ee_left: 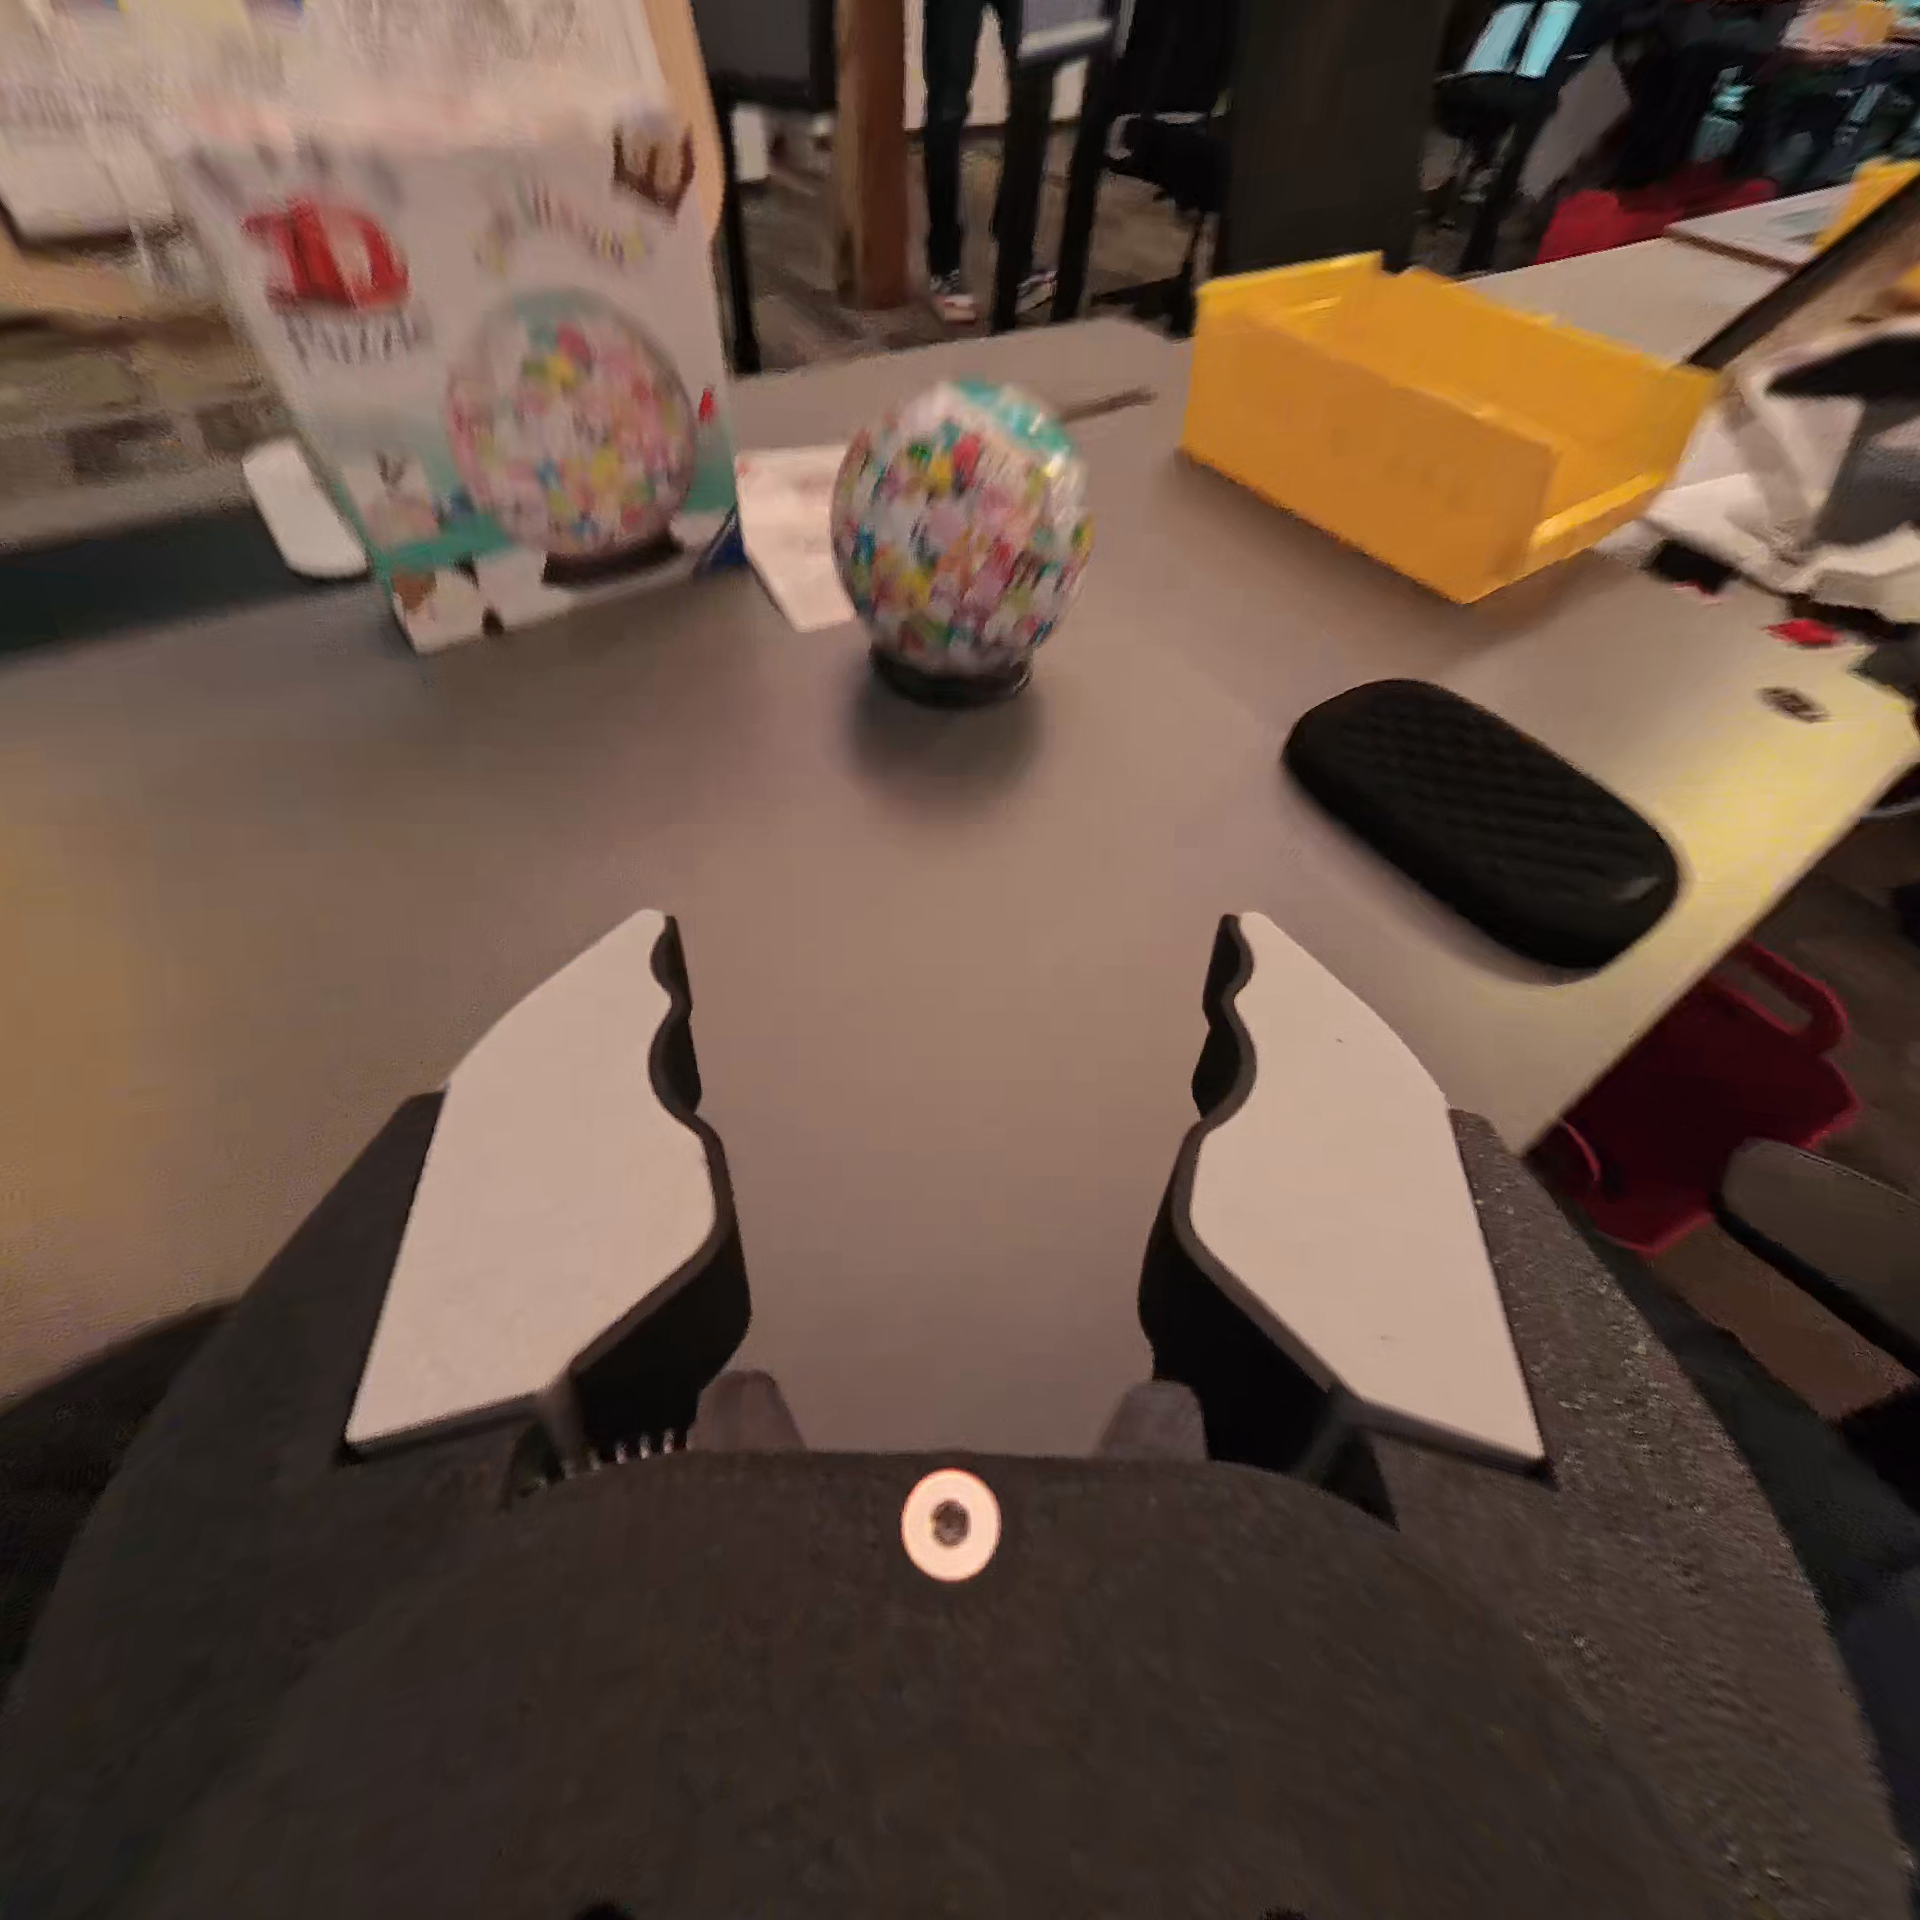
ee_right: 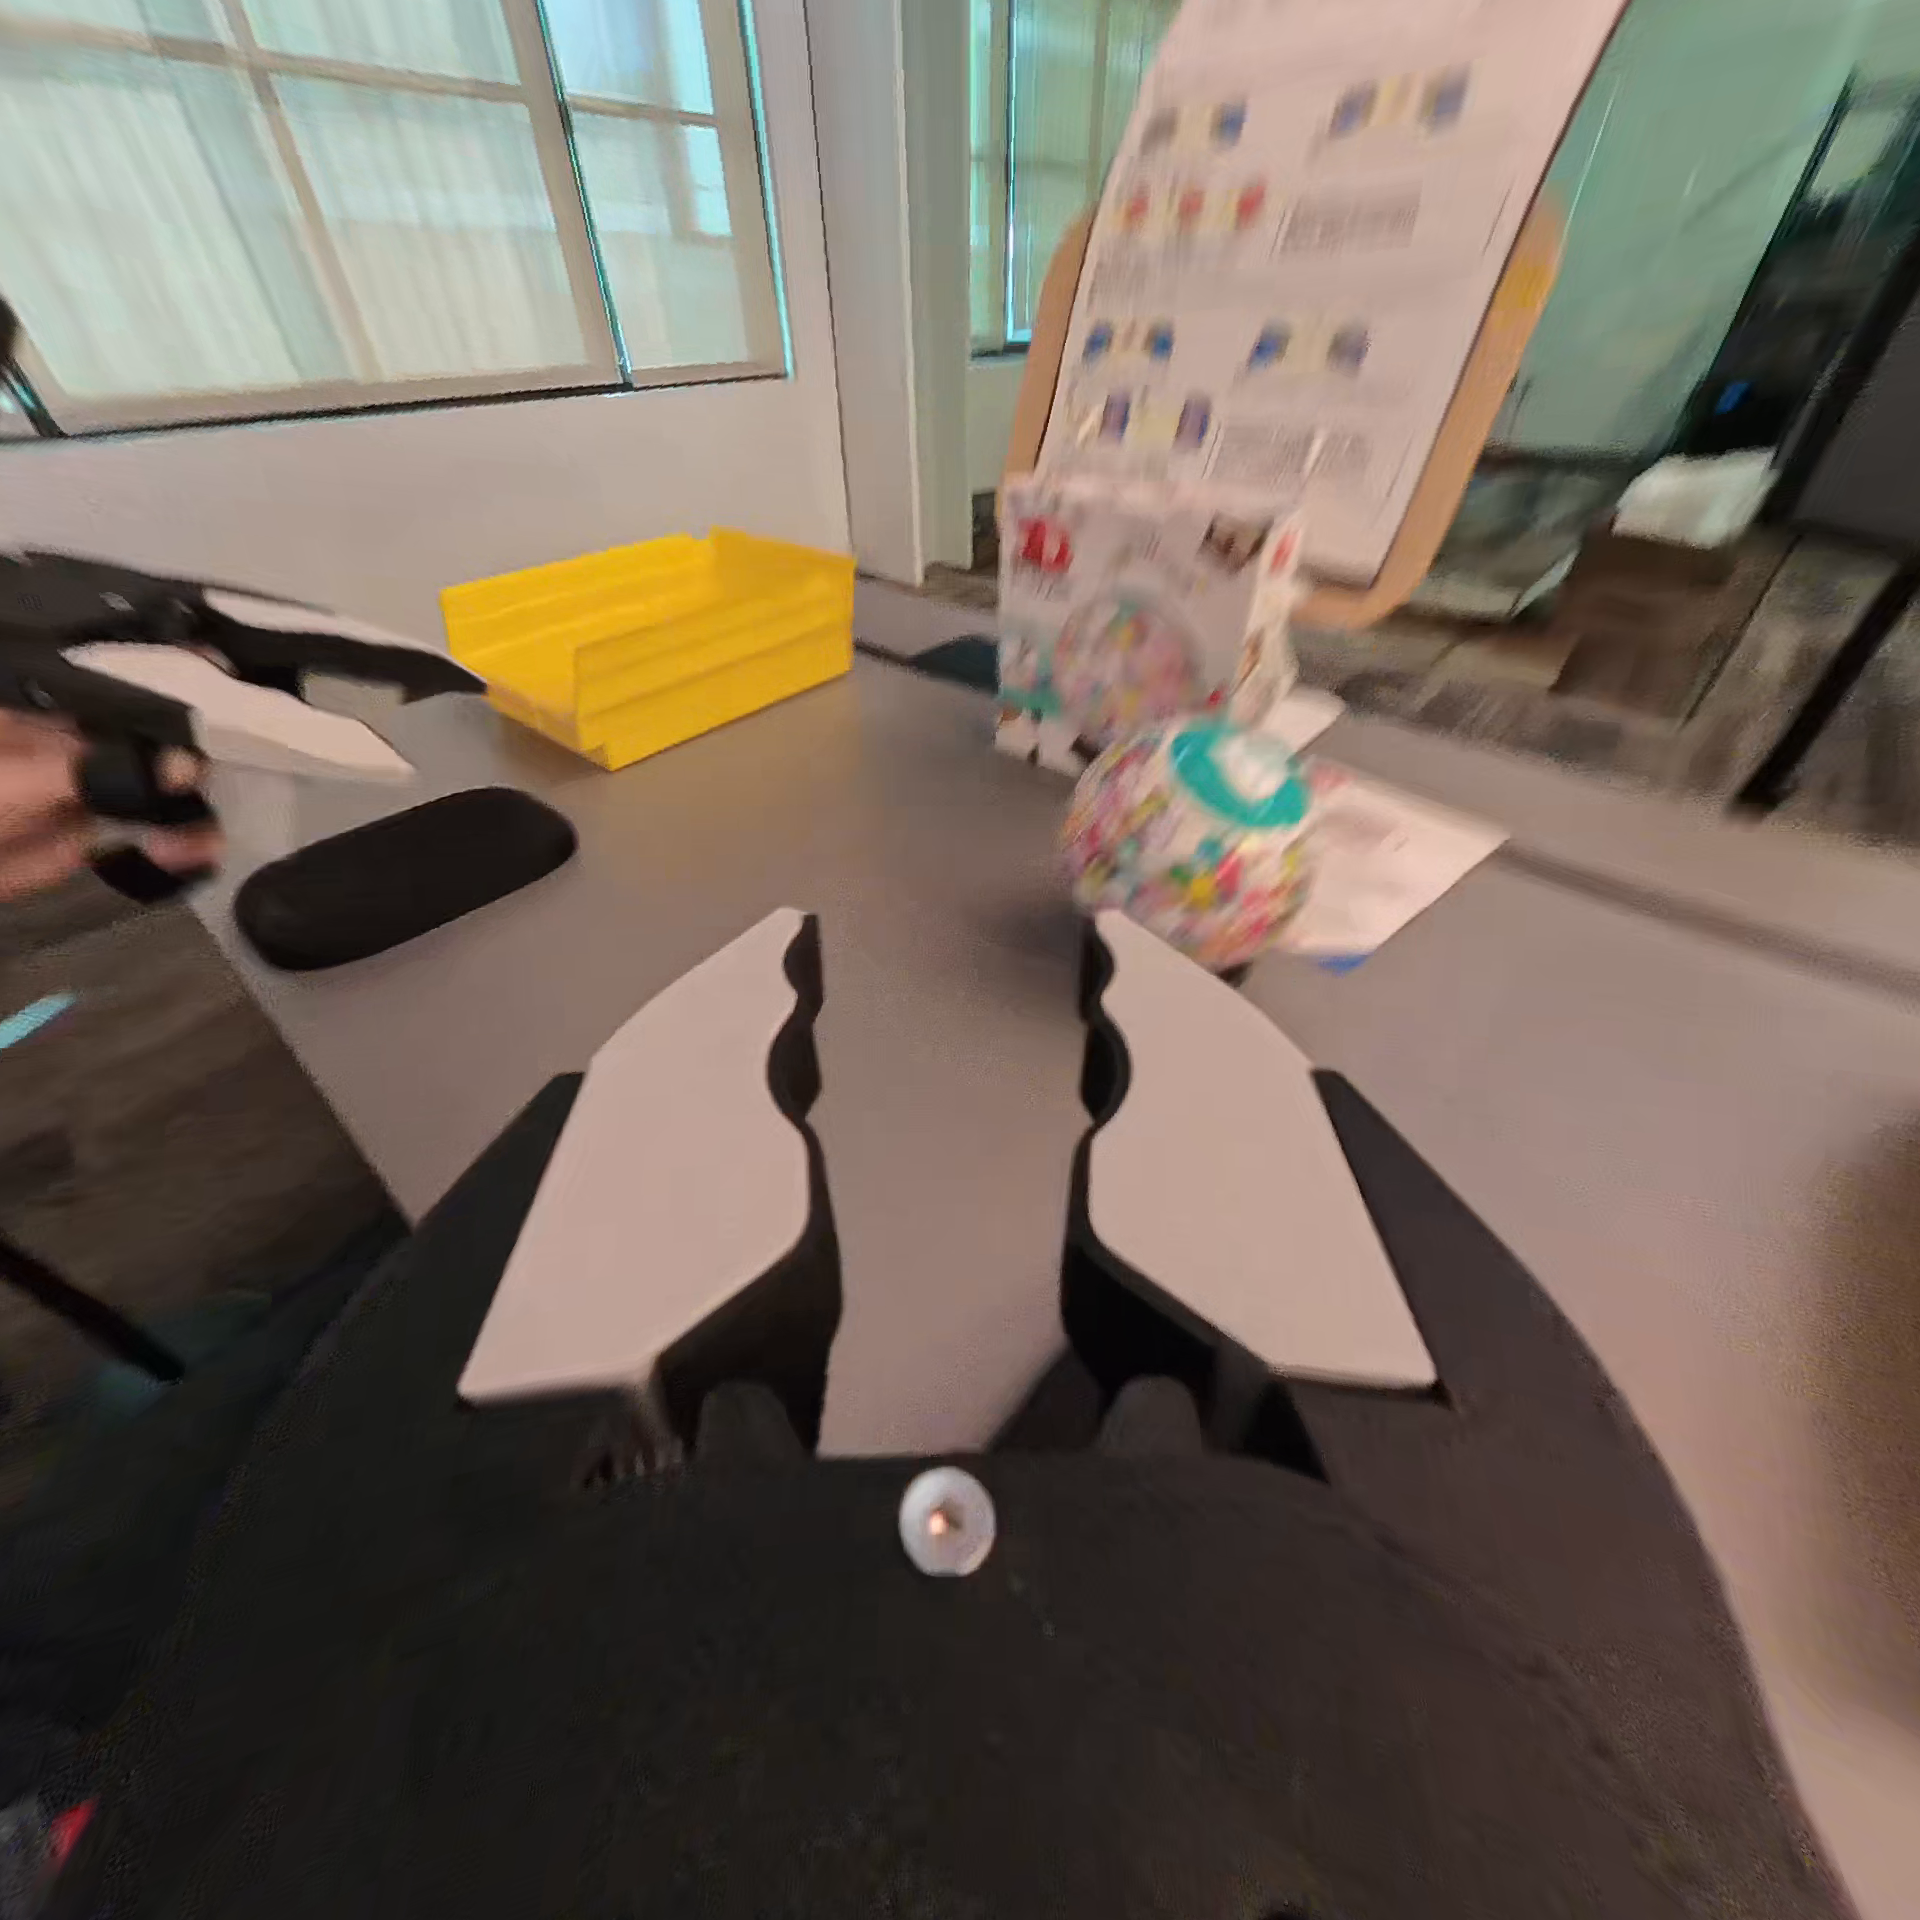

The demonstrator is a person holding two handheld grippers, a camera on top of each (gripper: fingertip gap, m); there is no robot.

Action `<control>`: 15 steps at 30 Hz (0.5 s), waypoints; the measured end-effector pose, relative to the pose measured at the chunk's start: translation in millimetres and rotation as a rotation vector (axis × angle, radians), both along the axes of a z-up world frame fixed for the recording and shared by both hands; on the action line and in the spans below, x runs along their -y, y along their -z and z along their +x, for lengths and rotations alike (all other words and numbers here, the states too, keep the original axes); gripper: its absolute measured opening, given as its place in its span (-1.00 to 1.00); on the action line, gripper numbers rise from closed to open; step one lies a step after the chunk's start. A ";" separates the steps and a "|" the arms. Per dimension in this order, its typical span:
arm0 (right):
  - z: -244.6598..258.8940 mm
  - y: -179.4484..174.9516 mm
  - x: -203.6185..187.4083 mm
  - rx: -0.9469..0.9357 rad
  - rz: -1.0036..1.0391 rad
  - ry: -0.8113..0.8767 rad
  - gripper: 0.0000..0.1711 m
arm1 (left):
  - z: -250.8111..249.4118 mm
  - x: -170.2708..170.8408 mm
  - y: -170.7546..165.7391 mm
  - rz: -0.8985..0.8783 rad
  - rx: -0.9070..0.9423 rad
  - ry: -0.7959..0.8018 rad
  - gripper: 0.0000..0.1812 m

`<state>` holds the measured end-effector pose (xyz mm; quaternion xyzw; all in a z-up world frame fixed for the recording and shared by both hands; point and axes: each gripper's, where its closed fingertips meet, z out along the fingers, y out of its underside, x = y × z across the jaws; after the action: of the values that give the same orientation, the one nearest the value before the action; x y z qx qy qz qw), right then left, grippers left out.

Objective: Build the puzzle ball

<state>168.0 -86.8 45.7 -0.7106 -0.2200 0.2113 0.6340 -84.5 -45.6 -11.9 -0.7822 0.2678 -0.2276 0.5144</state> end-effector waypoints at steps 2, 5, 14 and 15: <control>-22.7 59.0 -15.2 -0.016 -0.148 0.030 -0.25 | -2.1 -21.1 41.9 -0.037 -0.018 -0.103 0.09; -49.9 118.4 -48.2 -0.010 -0.297 0.121 -0.11 | -13.2 -56.1 74.5 -0.065 -0.102 -0.284 0.18; -76.9 168.2 -116.5 -0.004 -0.530 0.349 0.31 | -23.7 -105.7 93.7 -0.070 -0.235 -0.519 0.47; -77.8 168.9 -119.5 0.018 -0.533 0.371 0.35 | -25.3 -107.6 98.0 -0.070 -0.255 -0.532 0.50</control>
<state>90.3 32.7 -123.2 -0.8813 -0.0291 0.1360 0.4516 -109.9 62.0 -109.9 -0.8644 0.1081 0.0062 0.4910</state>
